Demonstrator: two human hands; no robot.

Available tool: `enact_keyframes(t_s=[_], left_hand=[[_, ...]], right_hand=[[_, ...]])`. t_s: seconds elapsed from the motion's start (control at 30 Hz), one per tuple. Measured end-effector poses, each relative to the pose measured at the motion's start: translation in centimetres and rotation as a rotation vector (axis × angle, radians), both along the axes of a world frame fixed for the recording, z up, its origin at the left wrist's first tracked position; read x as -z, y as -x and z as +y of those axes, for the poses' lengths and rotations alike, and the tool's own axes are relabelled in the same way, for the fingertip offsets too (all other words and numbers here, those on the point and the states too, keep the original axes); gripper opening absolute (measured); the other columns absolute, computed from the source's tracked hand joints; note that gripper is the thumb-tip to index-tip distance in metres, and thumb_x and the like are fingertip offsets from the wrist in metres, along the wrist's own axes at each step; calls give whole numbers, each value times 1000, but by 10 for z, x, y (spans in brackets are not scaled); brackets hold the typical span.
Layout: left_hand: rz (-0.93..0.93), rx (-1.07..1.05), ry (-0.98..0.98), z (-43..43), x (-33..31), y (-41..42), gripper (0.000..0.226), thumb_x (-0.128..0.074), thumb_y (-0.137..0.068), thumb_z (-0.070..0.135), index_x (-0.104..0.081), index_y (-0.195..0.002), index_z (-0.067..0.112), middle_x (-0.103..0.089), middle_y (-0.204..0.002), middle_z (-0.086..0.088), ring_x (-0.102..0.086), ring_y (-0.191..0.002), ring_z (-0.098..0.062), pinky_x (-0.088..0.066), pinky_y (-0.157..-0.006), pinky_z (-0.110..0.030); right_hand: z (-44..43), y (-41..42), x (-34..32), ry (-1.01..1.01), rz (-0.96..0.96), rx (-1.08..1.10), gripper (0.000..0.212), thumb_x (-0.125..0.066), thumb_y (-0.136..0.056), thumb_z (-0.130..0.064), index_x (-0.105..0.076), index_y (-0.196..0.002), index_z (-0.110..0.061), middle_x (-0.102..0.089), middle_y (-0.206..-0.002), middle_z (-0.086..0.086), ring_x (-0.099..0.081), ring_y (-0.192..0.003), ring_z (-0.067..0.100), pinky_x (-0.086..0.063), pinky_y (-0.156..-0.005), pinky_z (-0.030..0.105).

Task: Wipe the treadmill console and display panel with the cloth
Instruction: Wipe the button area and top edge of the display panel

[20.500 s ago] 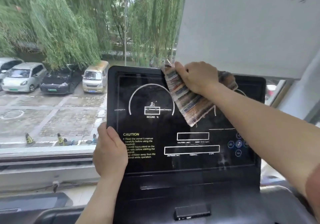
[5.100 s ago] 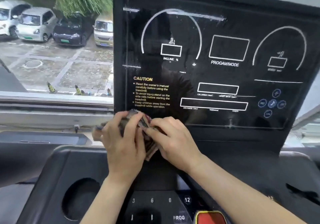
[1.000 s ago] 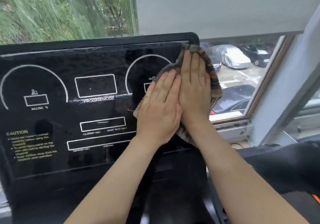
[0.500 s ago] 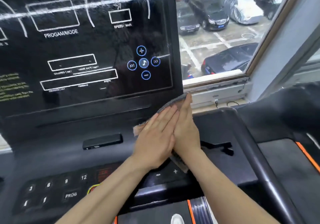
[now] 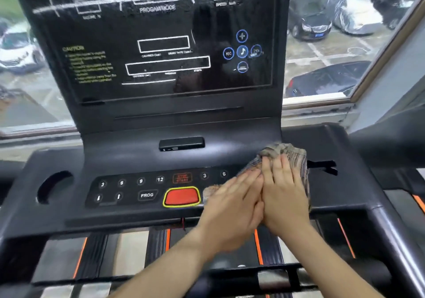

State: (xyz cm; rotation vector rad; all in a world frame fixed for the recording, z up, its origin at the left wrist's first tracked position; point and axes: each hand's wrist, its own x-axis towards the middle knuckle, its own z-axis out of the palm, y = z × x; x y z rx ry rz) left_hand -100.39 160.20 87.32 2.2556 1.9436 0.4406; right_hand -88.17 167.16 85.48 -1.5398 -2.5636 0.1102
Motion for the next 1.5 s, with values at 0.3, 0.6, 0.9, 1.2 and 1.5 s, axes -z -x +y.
enact_keyframes(t_s=[0.3,0.6,0.9,1.2,1.5], left_hand=[[50,-287,-46,-119,21,110,51,-35,-98,40,-39,-145,21,-37,-152,6,-32,-139,-9,-24,-114,-35],[-91,-632,-118,-199,38,201,54,-36,-99,33,-35,-147,8,-30,-156,-3,-25,-144,-14,-29,-114,-39],[-101,-997,-178,-168,29,240,51,-25,-99,41,-49,-138,19,-57,-134,1,-51,-126,-13,-43,-88,-37],[-150,-1030,-185,-178,26,232,52,-31,-93,28,-33,-145,23,-47,-139,9,-41,-128,-7,-27,-108,-30],[-361,-1074,-200,-204,42,159,74,-44,-71,2,-37,-144,5,-42,-148,-13,-42,-133,-26,-26,-112,-28]], right_hand=[[-88,131,-2,2,-56,-248,64,-34,-90,-37,-38,-147,-6,-39,-150,20,-29,-143,34,-15,-114,47],[-144,263,-9,48,-176,-650,66,-26,-99,-30,3,-154,-11,-1,-162,15,6,-149,31,2,-120,49],[-90,347,-27,-42,-209,-895,68,-26,-96,-54,-21,-154,-17,-15,-162,1,0,-150,16,1,-121,40],[-109,342,-23,-19,-133,-883,56,-21,-100,-39,-28,-152,-18,-23,-160,-1,-6,-149,14,0,-121,38],[-130,276,-6,-96,-127,-1104,52,-34,-102,-30,-27,-152,-18,-26,-159,2,-15,-149,17,-12,-119,38]])
